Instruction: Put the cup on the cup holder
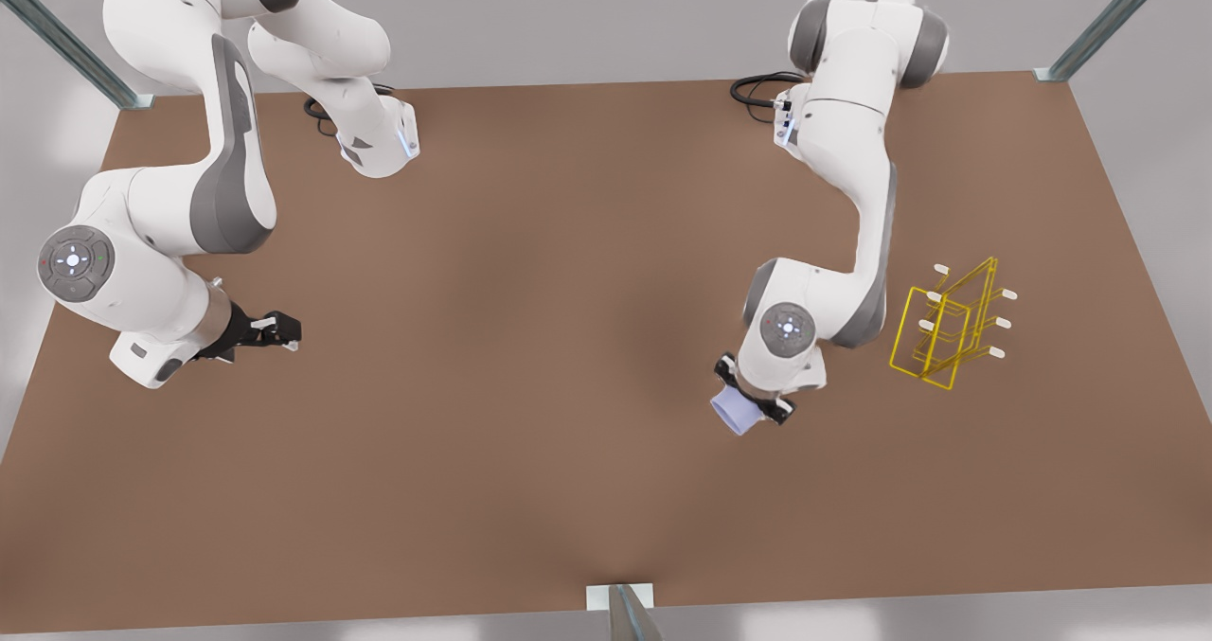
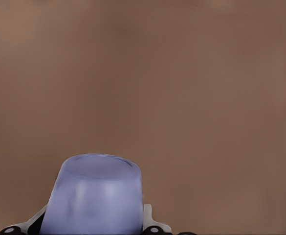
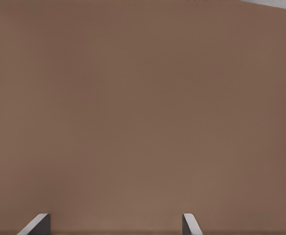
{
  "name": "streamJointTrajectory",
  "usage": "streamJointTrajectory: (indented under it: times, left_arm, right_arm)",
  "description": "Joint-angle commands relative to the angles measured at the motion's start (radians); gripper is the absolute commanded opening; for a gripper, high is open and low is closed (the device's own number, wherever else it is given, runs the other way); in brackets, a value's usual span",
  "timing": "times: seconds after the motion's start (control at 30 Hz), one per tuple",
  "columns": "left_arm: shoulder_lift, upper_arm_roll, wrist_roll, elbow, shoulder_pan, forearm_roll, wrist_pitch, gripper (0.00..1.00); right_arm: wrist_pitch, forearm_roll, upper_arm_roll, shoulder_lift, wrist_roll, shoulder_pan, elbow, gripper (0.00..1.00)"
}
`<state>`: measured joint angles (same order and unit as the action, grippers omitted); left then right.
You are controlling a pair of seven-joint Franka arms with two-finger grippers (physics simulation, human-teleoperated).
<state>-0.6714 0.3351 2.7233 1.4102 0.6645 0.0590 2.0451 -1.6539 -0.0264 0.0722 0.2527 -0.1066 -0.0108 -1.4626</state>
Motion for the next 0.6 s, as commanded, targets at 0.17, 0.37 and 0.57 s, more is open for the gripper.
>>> streamJointTrajectory:
  times: [0.17,0.37,0.57]
  left_arm:
    - [-0.06,0.464,-0.296,0.078,0.414,-0.3,-0.436,0.72]
    - [-0.125,0.568,-0.557,0.162,0.54,-0.593,-0.505,0.72]
    - [-0.168,0.576,-0.881,0.225,0.52,-0.811,-0.53,0.72]
  right_arm:
    - [0.0,0.0,-0.002,-0.001,-0.01,-0.001,0.001,1.0]
    - [-0.012,-0.007,-0.003,-0.003,0.004,-0.001,0.005,1.0]
    - [-0.09,-0.017,-0.02,-0.03,0.068,-0.006,-0.021,1.0]
